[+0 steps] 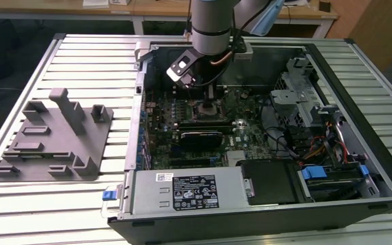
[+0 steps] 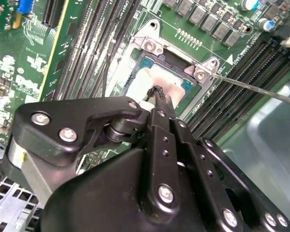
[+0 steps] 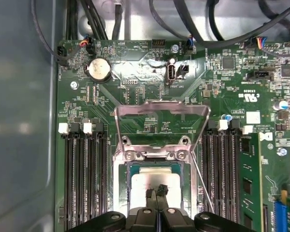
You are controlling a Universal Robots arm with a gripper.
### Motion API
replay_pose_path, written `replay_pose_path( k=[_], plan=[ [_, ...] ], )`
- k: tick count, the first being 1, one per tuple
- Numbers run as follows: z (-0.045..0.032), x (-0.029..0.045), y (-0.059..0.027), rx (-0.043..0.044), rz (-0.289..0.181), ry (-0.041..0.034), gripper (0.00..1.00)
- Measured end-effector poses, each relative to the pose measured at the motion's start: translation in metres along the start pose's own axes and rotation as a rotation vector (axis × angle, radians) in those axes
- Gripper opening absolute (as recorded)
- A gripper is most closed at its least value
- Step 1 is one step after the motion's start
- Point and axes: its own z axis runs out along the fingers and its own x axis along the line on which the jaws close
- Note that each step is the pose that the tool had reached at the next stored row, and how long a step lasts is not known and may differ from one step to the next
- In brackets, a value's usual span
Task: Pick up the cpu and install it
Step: 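Place the cpu into insertion slot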
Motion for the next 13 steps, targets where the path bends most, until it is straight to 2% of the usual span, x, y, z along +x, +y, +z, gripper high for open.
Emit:
replay_pose_path(
  k=[13],
  plan=[
    [-0.0292, -0.0007, 0.0016, -0.0003, 0.0, 0.0001, 0.11]
  ],
)
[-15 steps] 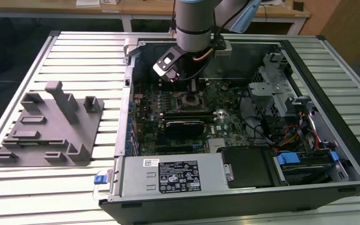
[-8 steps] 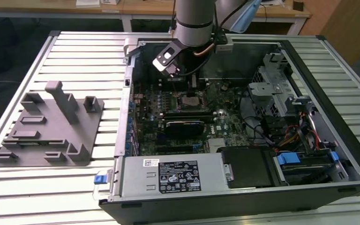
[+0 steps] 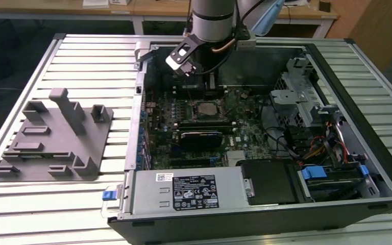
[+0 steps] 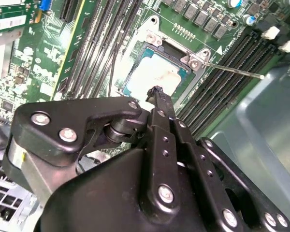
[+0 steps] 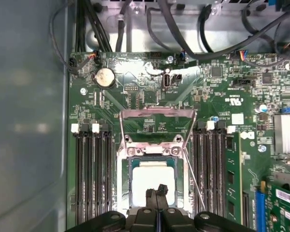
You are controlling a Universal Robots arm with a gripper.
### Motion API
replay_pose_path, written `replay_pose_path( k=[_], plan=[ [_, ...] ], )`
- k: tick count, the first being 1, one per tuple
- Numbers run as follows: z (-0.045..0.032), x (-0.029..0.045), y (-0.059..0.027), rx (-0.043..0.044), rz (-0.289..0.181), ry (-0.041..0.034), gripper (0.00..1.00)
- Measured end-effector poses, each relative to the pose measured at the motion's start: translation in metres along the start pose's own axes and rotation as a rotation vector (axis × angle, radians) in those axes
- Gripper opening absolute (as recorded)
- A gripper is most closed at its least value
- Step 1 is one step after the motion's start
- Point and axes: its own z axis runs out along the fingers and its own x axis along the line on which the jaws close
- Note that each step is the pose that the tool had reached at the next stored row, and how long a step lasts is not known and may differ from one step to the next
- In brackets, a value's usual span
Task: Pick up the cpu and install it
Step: 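Place the cpu into insertion slot, then close the cpu cover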
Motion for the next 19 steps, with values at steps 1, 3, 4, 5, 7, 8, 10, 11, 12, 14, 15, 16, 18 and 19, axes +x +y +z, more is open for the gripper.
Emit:
replay_pose_path(
  k=[1, 3, 4, 5, 7, 8, 10, 11, 12, 14, 15, 16, 18, 19],
  plan=[
    [-0.0014, 0.0, 0.0001, -0.0001, 0.0, 0.0, 0.11],
    [-0.0033, -0.0001, 0.0002, -0.0001, 0.0, -0.0001, 0.11],
    [-0.0033, -0.0001, 0.0002, -0.0002, 0.0, 0.0001, 0.11],
    [-0.0033, 0.0, 0.0002, -0.0002, 0.0, 0.0002, 0.11],
    [-0.0034, -0.0001, 0.0002, -0.0002, 0.0, 0.0004, 0.11],
    [-0.0034, -0.0001, 0.0002, -0.0001, 0.0, 0.0004, 0.11],
    [-0.0034, -0.0001, 0.0002, -0.0001, 0.0, 0.0005, 0.11],
    [-0.0034, -0.0001, 0.0002, -0.0002, 0.0, 0.0005, 0.11],
    [-0.0034, -0.0001, 0.0002, -0.0001, 0.0, 0.0005, 0.11],
    [-0.0034, -0.0001, 0.0002, -0.0001, 0.0, 0.0005, 0.11],
    [-0.0034, -0.0001, 0.0003, -0.0001, 0.0, 0.0005, 0.11],
    [-0.0034, -0.0001, 0.0003, -0.0002, 0.0, 0.0006, 0.11],
    [-0.005, -0.0002, 0.0004, -0.0001, 0.0, 0.0004, 0.11],
    [-0.0067, -0.0002, 0.0005, -0.0001, 0.0, 0.0005, 0.11]
  ],
)
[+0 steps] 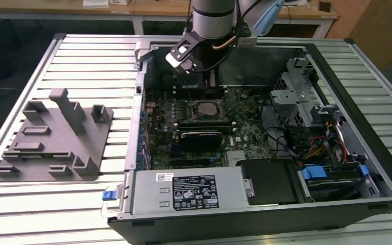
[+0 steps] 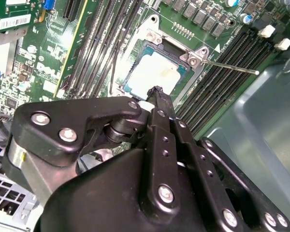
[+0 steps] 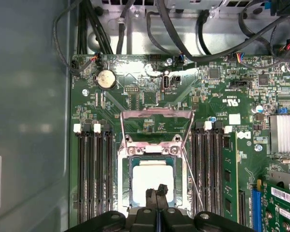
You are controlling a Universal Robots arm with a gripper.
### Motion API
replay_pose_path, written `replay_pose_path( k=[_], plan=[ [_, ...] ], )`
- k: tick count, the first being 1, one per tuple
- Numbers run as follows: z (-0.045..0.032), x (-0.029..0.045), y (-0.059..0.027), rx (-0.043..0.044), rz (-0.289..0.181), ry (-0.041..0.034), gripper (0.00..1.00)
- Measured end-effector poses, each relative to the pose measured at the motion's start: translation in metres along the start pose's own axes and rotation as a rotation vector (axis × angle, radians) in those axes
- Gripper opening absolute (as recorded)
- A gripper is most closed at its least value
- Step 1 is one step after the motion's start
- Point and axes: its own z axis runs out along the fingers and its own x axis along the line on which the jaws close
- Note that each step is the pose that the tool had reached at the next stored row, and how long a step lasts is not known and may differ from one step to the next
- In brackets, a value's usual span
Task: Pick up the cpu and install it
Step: 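Close the cpu cover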
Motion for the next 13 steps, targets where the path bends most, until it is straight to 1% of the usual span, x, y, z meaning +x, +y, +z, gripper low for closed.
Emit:
replay_pose_path(
  k=[8, 11, 13],
  plan=[
    [-0.0213, -0.0005, 0.0012, 0.0, 0.0, 0.0, 0.11],
    [-0.0274, -0.0006, 0.0015, 0.0, 0.0, -0.0001, 0.11],
    [-0.0288, -0.0007, 0.0016, -0.0001, 0.0, 0.0, 0.11]
  ],
)
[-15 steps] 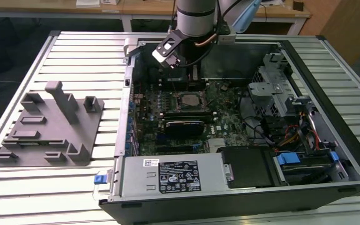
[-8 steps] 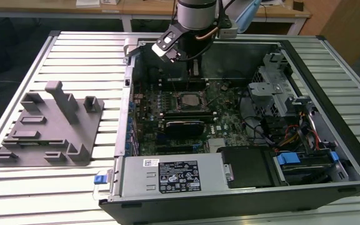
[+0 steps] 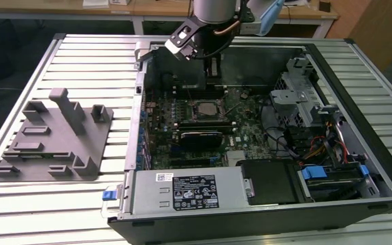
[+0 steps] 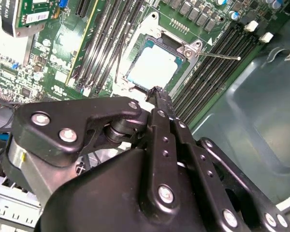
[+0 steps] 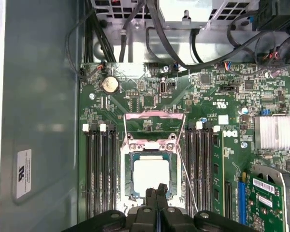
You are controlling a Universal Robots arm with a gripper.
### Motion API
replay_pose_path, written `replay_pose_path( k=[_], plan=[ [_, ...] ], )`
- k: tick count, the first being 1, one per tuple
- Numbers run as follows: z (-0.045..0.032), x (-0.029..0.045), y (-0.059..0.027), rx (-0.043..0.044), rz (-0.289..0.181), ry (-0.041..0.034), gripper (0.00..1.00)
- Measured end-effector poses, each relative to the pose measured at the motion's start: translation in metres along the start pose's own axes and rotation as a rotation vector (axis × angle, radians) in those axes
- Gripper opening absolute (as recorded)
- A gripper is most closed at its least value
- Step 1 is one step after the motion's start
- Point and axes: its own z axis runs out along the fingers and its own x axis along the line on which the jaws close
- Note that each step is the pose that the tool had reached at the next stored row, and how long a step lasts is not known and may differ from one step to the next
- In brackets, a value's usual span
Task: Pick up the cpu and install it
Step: 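Close the cpu cover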
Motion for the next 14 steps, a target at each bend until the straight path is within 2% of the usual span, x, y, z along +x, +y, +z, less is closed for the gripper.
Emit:
replay_pose_path(
  k=[9, 14],
  plan=[
    [-0.0001, 0.0, 0.0019, 0.0001, 0.0, 0.0004, 0.11],
    [0.0003, 0.0002, 0.0092, 0.0001, 0.0, 0.0014, 0.11]
  ],
)
